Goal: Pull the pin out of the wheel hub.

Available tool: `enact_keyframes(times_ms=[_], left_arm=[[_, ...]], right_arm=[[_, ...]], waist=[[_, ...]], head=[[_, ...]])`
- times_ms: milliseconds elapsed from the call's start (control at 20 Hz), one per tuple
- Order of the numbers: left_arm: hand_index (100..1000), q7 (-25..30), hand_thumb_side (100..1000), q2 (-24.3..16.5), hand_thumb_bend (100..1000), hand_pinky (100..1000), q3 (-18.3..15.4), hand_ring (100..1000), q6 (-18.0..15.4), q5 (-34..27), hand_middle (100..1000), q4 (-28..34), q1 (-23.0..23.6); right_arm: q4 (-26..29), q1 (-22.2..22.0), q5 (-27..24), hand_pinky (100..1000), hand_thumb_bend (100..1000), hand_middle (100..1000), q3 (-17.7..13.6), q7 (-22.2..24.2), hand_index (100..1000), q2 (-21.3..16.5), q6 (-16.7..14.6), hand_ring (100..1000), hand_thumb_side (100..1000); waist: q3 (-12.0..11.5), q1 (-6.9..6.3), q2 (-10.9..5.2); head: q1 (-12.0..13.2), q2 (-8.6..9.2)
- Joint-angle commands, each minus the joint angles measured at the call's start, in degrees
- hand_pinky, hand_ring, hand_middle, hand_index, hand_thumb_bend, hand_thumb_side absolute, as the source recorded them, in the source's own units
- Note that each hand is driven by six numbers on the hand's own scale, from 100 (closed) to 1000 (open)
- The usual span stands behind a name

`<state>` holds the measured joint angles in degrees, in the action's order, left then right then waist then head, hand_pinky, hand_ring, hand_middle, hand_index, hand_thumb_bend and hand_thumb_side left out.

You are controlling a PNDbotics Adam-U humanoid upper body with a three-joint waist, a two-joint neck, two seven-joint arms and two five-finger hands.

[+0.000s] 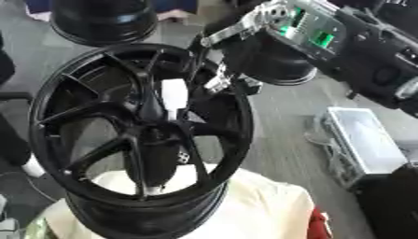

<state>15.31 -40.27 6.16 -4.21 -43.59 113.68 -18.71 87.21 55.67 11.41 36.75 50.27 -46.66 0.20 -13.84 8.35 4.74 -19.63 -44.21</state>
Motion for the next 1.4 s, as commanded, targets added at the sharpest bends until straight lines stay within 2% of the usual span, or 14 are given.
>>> enact_keyframes(times_ms=[50, 250, 900, 1400], left_arm=[[766, 0.2, 687, -0.7, 100, 686, -0.2, 1000, 0.3, -0.1, 905, 0.9, -0.9], [766, 0.2, 688, -0.7, 100, 686, -0.2, 1000, 0.4, -0.1, 906, 0.9, -0.9], [765, 0.6, 695, -0.9, 100, 685, 0.0, 1000, 0.6, 0.8, 909, 0.9, -0.8], [764, 1.0, 697, -0.9, 100, 685, 0.2, 1000, 0.6, 1.4, 911, 0.9, -1.1]], right_arm=[[0.9, 0.7, -0.7, 920, 444, 797, -1.0, 0.6, 912, -1.9, 0.4, 896, 751], [0.8, 0.9, -0.7, 922, 445, 801, -1.1, 0.6, 914, -1.4, 0.8, 897, 750], [0.8, 0.8, 3.6, 931, 444, 821, -2.3, -5.4, 928, -1.2, 0.6, 905, 751], [1.0, 1.2, 2.8, 925, 444, 814, -2.5, -4.7, 925, -0.4, 0.8, 900, 751]], waist=[[-0.1, -0.45, -0.87], [-0.3, -0.2, -0.88], [-0.6, 0.39, -0.34], [-1.1, 0.73, 0.32]], head=[[-0.5, 0.09], [-0.8, 0.09], [0.1, 0.09], [0.1, 0.09]])
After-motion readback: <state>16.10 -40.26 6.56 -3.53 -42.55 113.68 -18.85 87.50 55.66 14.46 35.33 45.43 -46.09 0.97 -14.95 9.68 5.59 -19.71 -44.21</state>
